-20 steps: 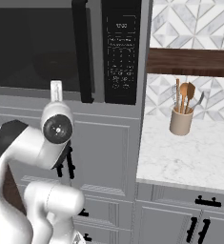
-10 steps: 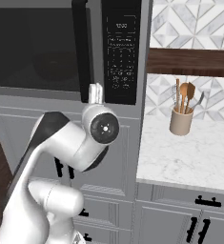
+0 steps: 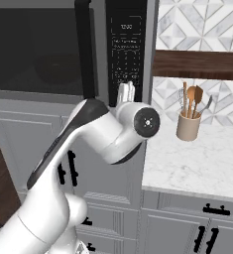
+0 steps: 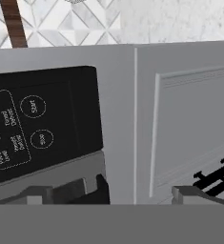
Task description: Pick the squash from the sink and place it in the bowl. Then pick the bowl and place it in the microwave. Then close the microwave door and press the start button.
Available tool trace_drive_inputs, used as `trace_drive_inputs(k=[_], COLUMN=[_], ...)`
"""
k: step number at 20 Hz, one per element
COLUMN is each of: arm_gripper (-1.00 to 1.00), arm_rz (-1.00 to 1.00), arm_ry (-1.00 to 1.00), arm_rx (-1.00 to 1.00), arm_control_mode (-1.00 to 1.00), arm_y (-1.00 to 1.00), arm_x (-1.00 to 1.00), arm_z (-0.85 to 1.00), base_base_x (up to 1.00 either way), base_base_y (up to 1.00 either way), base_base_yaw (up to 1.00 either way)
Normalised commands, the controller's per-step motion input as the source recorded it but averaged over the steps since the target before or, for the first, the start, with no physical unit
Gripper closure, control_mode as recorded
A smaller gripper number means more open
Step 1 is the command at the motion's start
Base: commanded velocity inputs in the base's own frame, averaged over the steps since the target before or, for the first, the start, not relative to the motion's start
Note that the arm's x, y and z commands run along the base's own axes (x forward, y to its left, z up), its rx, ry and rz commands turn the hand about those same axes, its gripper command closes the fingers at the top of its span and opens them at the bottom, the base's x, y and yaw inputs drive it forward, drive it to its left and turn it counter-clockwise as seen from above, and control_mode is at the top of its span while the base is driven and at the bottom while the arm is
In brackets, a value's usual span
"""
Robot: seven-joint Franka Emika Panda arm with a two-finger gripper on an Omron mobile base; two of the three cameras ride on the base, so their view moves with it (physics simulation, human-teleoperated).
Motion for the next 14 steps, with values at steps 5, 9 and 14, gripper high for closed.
trace_drive_inputs(k=[5,9,14], arm_gripper=[-1.00,-1.00,-1.00], arm_rz=[0.00,0.00,0.00], arm_ry=[0.03,0.02,0.02], arm_rx=[0.02,0.02,0.02], arm_control_mode=[-1.00,-1.00,-1.00], arm_y=[0.00,0.00,-0.09], arm_x=[0.55,0.44,0.38], arm_z=[0.00,0.00,0.00], base_base_x=[0.00,0.00,0.00], base_base_y=[0.00,0.00,0.00], base_base_yaw=[0.00,0.00,0.00])
